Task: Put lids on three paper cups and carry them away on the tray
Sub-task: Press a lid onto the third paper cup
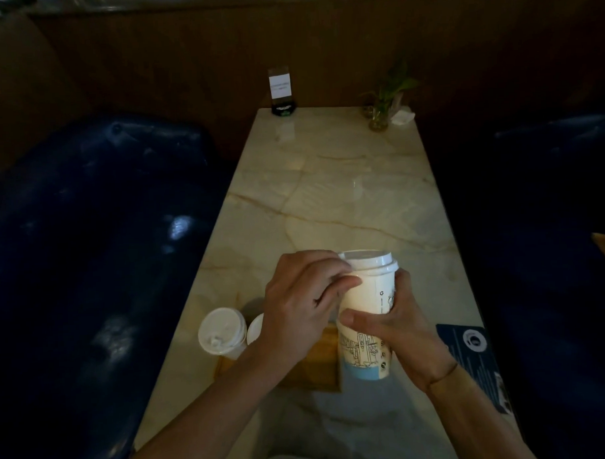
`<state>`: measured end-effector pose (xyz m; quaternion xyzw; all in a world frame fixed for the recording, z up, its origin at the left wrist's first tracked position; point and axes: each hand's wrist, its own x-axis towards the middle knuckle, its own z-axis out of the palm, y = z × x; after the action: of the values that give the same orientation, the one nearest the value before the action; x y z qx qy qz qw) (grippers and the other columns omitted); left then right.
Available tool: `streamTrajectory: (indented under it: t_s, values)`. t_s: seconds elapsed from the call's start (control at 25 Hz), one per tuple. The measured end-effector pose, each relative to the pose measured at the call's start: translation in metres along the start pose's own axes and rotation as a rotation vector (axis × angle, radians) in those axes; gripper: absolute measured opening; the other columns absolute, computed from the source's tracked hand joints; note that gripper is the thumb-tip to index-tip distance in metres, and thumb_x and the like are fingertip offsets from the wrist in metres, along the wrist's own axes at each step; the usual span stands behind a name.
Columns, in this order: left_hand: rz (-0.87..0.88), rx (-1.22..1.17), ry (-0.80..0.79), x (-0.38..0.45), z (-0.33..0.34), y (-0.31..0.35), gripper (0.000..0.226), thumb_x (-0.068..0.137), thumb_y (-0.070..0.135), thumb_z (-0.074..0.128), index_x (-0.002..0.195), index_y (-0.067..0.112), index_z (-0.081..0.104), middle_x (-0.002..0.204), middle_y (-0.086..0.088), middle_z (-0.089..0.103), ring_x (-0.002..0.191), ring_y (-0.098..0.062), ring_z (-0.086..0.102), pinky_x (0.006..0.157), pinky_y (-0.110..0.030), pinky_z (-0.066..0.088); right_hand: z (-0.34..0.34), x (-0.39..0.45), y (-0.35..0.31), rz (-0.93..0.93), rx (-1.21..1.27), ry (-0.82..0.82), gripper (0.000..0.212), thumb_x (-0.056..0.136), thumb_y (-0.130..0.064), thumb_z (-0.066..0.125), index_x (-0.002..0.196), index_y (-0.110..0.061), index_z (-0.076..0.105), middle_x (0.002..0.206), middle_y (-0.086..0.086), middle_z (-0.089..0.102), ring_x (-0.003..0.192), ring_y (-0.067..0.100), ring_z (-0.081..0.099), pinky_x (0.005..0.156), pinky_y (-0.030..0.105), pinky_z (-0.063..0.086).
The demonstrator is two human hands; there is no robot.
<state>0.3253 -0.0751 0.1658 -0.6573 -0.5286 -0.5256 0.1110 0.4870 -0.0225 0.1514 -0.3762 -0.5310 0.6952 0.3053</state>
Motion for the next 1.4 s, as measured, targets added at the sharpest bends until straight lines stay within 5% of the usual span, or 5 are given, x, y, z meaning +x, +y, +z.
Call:
streamTrajectory:
  t_s: [0.2,0.36,0.56,1.0,1.4]
  values:
    - [-0.016,0.053,0.011,-0.005,0.011,-0.002,0.018,0.089,0.026,0.077,0.101,0.021,0.065,0.104,0.005,0.063,0.094,-0.012,0.062,0.079,-0.031,0.054,0.008,0.006,0.008,-0.092,-0.139,0.066,0.077,0.050,-0.024,0.093,0.111,-0.034,0.047,0.099,-0.011,0.071,0.090,0.000,0.071,0.065,0.015,0.057]
    - [-0.028,0.064,0.021,-0.005,0.013,-0.003,0.011,0.089,0.026,0.077,0.093,0.016,0.073,0.098,0.001,0.069,0.090,-0.014,0.065,0.075,-0.037,0.054,0.010,0.008,0.016,-0.131,-0.162,0.141,0.071,0.062,-0.005,0.091,0.112,-0.034,0.050,0.102,-0.002,0.070,0.091,0.002,0.071,0.066,0.017,0.058]
    - [-0.068,0.051,0.018,-0.003,0.008,0.008,0.015,0.086,0.026,0.079,0.090,0.012,0.077,0.096,-0.003,0.071,0.090,-0.017,0.067,0.074,-0.040,0.056,0.007,0.003,0.014,-0.187,-0.167,0.166,0.069,0.063,-0.001,0.090,0.111,-0.032,0.052,0.099,-0.013,0.073,0.090,-0.002,0.071,0.067,0.012,0.056]
    - [-0.096,-0.050,-0.005,0.000,0.000,0.011,0.020,0.084,0.026,0.078,0.085,0.006,0.077,0.090,-0.005,0.071,0.085,-0.019,0.066,0.070,-0.043,0.056,-0.009,-0.003,0.015,-0.040,0.131,-0.065,0.070,0.056,-0.012,0.086,0.121,-0.020,0.061,0.109,0.013,0.076,0.096,0.028,0.075,0.073,0.034,0.062]
    - [-0.064,0.018,-0.080,-0.010,0.004,0.004,0.016,0.092,0.030,0.072,0.096,0.014,0.074,0.098,0.000,0.068,0.092,-0.011,0.061,0.079,-0.032,0.053,-0.003,0.007,0.012,-0.108,-0.140,0.091,0.078,0.057,-0.013,0.092,0.114,-0.035,0.045,0.111,-0.002,0.066,0.091,-0.003,0.070,0.065,0.014,0.057]
